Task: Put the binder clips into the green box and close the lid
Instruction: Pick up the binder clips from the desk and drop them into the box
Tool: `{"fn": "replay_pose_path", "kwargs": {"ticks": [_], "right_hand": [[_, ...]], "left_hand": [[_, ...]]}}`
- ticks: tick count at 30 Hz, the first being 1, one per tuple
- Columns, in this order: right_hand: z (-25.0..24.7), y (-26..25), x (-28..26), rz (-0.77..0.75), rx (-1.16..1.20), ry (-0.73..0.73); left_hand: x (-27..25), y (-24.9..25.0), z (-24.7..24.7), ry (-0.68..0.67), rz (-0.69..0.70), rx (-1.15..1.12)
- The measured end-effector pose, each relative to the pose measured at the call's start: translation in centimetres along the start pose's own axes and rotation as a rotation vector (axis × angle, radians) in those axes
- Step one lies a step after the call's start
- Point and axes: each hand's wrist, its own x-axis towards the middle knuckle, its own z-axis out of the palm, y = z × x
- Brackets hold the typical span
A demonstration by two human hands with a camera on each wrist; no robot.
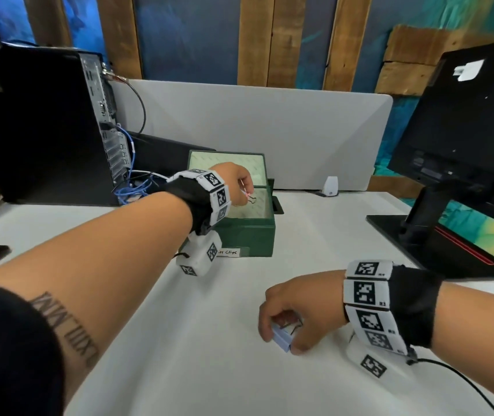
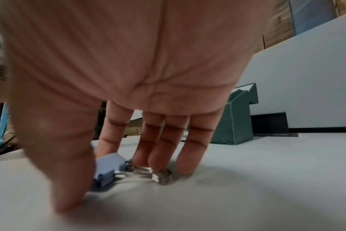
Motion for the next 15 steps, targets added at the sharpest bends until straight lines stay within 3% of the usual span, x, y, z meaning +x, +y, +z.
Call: {"fn": "replay_pose_path", "kwargs": {"ticks": [9, 12, 15], "right_hand": [[-0.6, 1.4, 0.5, 0.108, -0.004, 0.059], [-3.2, 1.6, 1.0, 0.098, 0.022, 0.233], [-7.3, 1.4, 2.3, 0.119, 0.087, 0.485]], "left_hand": [[-2.0, -1.8, 1.2, 0.025, -0.012, -0.171], [-4.4, -4.4, -0.1, 0.065, -0.049, -0.191], [-6.1, -7.4, -1.0, 0.132, -0.174, -0.217]]}}
